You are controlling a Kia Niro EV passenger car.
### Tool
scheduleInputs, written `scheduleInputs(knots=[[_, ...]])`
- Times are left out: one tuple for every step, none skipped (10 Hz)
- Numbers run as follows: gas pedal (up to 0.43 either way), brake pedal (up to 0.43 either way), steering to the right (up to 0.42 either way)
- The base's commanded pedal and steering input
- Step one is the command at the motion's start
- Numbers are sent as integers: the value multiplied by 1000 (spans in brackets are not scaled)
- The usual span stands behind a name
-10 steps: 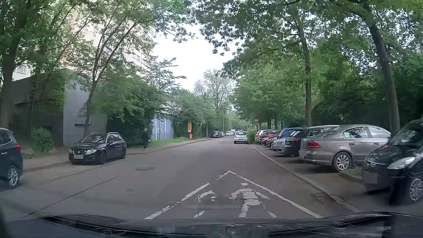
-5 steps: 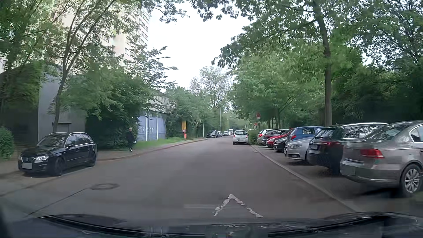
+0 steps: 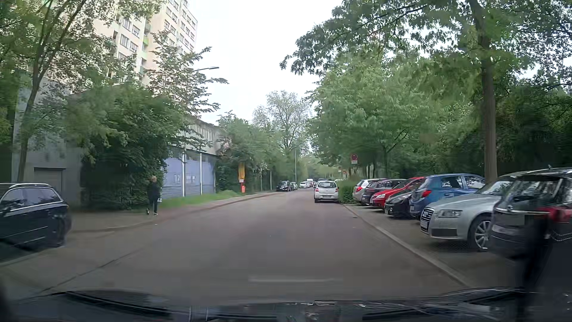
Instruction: Follow the waypoints while adhering to traffic rules and regulations
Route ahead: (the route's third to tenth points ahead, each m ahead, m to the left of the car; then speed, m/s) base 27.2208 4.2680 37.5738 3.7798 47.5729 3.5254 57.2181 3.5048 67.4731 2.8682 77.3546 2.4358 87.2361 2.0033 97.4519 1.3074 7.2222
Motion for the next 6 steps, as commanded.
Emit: scheduleInputs(knots=[[47, 0, 2], [47, 0, 1], [47, 0, -1], [47, 0, -4], [47, 0, -7], [47, 0, -8]])
